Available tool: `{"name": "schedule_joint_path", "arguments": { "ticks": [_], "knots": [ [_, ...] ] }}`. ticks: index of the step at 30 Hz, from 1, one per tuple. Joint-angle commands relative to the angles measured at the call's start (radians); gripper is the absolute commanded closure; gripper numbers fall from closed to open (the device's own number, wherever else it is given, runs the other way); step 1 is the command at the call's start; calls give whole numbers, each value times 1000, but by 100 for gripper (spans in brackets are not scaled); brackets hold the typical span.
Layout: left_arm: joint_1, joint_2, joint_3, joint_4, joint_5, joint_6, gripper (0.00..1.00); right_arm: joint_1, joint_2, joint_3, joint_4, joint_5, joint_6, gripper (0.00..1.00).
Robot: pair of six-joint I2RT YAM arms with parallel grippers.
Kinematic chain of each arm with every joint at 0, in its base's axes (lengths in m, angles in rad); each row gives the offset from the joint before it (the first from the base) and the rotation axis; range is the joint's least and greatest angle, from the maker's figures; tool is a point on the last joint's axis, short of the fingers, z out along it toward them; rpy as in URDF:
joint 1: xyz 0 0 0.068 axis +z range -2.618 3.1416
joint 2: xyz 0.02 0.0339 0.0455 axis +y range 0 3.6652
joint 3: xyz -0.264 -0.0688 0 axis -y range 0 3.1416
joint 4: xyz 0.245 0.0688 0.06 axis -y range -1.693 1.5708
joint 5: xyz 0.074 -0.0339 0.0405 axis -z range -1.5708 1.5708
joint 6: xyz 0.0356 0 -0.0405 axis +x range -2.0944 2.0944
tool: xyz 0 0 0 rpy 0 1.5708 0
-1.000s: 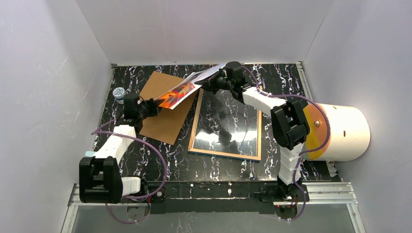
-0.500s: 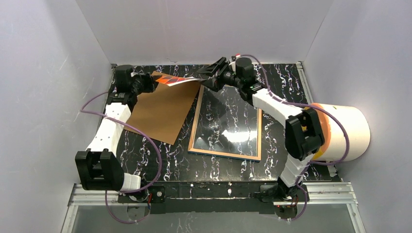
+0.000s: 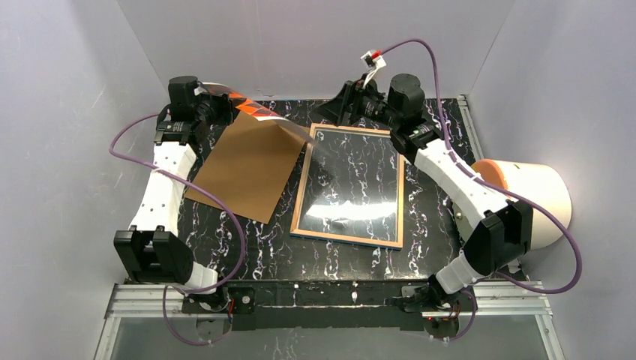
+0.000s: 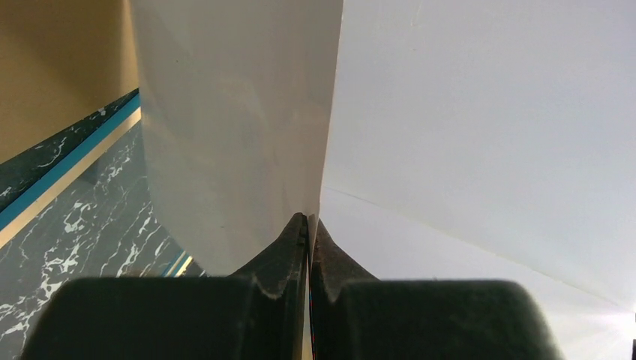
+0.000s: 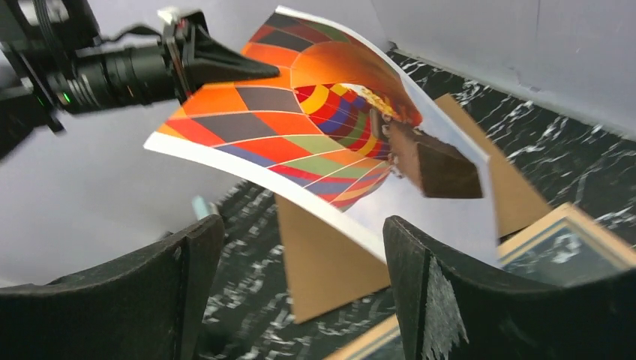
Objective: Put the photo into the frame
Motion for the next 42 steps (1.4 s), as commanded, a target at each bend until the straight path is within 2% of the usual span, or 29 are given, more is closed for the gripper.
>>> {"name": "schedule_joint_path", "arguments": {
  "ticks": [1,9,14,16,19,23,32,38,42],
  "knots": [
    [6,-40,12,-45,16,12,100,40,-43,-4,-47,-32,-426,13],
    [6,-75,5,-52,15,1,100,240,-13,-1,-119,47,-743,15],
    [7,-92,5,-51,9,-2,100,326,-16,-118,48,223,-748,15],
    [7,-103,3,-54,2,0,100,331,-18,-159,147,324,-724,15],
    [6,-114,-3,-54,2,-3,100,332,-18,-164,209,430,-719,15],
    [6,-123,-6,-59,5,-6,100,332,-32,-204,270,460,-749,15],
    [7,-133,-11,-63,12,-9,100,332,-81,-367,512,415,-787,15],
    [7,-131,-16,-66,9,-9,100,332,-155,-466,674,471,-771,15],
    [6,-124,-19,-67,12,-10,100,332,-184,-496,703,477,-780,15]
  ]
}}
